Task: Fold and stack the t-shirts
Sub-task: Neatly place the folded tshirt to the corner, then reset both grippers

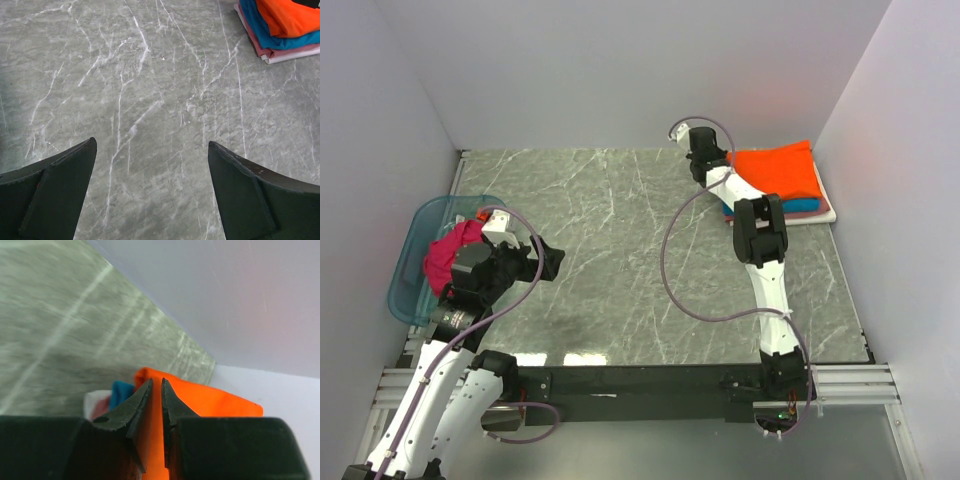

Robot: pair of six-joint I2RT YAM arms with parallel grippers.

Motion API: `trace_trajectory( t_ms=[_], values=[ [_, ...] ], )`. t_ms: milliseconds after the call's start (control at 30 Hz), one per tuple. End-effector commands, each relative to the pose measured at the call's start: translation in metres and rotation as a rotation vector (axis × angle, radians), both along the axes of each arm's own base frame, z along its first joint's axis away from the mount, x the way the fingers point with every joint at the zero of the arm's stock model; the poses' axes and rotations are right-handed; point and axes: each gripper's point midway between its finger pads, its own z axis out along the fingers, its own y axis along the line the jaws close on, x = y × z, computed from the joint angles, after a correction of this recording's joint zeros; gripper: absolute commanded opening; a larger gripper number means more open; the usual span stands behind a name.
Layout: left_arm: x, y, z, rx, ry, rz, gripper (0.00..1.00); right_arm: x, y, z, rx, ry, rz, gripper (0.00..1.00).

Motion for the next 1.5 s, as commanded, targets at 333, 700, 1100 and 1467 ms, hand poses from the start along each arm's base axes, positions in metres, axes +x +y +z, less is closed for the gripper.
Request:
trace_trajectory(
  t_ms=[333,700,1100,1467],
  values=[
    [0.004,0.006,0.01,0.006,-0.041,0.028,0.98,-0.06,0.075,0.103,0.331,-0.113,0.121,0.18],
    [0.001,0.01,0.033,-0.025,-0.105,0.059,0.99,-0.242,0.099,0.167,0.75,0.032,0.408,0.25],
    [0.031,0.036,0.05,-0.026,-0.09,0.224,0.99,-0.349,0.004,0.183,0.958,-0.188,0.26,0.73],
    [0.016,0.053,0.042,0.015,-0.153,0.282,0.99,-0.389,-0.061,0.202,1.151,-0.625,-0.124,0.91]
  ],
)
